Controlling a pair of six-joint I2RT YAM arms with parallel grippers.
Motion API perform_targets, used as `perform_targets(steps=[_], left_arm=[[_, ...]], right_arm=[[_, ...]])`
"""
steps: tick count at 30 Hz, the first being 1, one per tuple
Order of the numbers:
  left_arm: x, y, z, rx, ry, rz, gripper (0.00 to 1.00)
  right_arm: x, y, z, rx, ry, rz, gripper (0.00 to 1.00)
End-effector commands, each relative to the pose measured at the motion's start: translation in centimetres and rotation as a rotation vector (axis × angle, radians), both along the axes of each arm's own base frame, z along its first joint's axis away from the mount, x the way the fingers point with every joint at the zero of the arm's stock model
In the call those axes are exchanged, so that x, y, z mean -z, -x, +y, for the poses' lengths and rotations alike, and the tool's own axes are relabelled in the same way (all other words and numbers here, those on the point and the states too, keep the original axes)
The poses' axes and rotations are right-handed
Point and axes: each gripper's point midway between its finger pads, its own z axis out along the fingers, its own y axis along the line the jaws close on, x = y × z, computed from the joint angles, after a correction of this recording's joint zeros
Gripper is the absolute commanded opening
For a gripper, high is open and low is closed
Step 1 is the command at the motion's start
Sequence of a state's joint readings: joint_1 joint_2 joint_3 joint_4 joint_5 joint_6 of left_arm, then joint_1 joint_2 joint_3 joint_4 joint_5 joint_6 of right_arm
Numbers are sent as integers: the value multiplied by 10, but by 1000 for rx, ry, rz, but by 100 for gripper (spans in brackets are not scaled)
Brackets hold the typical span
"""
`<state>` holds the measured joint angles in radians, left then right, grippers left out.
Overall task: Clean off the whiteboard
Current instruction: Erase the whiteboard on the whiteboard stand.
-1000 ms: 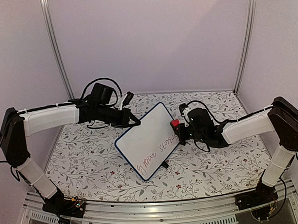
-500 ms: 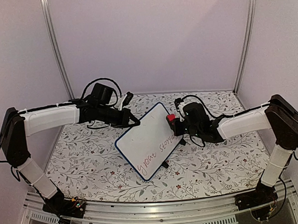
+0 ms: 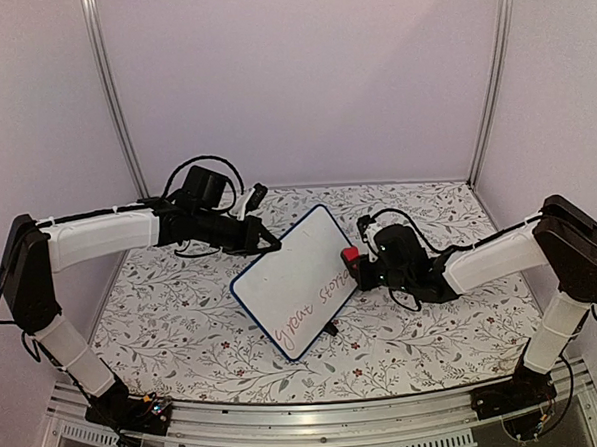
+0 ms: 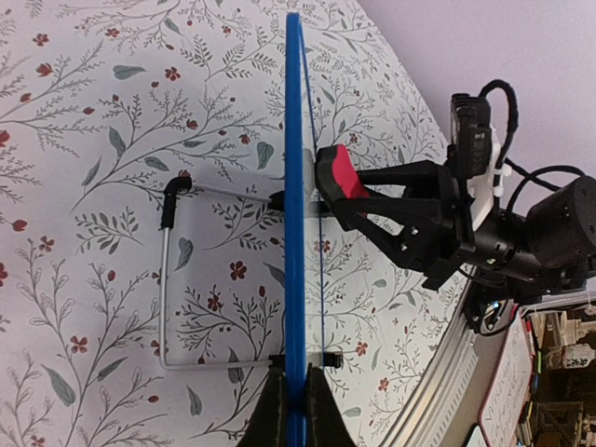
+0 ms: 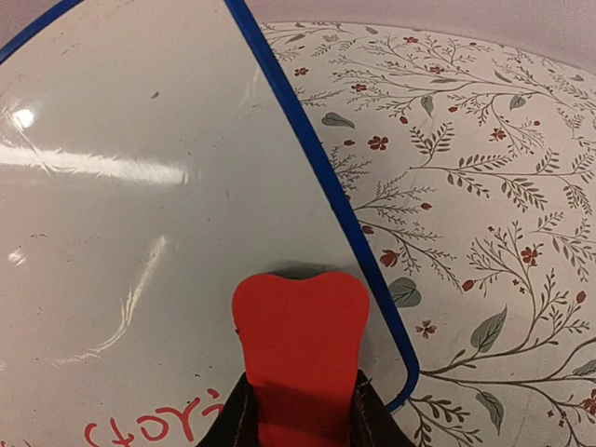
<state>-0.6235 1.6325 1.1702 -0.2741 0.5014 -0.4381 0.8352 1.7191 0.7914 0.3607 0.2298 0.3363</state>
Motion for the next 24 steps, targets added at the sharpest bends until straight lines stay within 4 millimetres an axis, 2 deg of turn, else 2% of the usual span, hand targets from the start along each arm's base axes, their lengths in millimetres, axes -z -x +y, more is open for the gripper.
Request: perform_targets(steps=[1, 7, 19, 24], left_arm=[[-4, 21, -22, 122, 41, -7, 0], [-4, 21, -22, 122, 41, -6, 0], [-6, 23, -23, 127, 46, -8, 0], [-5, 23, -23, 125, 43, -8, 0]], right_arm=[[25, 23, 0, -49, 47, 83, 22], [17, 20, 4, -39, 20, 78, 22], [31, 32, -11, -7, 17, 124, 22], [21, 27, -9, 1, 10, 98, 22]])
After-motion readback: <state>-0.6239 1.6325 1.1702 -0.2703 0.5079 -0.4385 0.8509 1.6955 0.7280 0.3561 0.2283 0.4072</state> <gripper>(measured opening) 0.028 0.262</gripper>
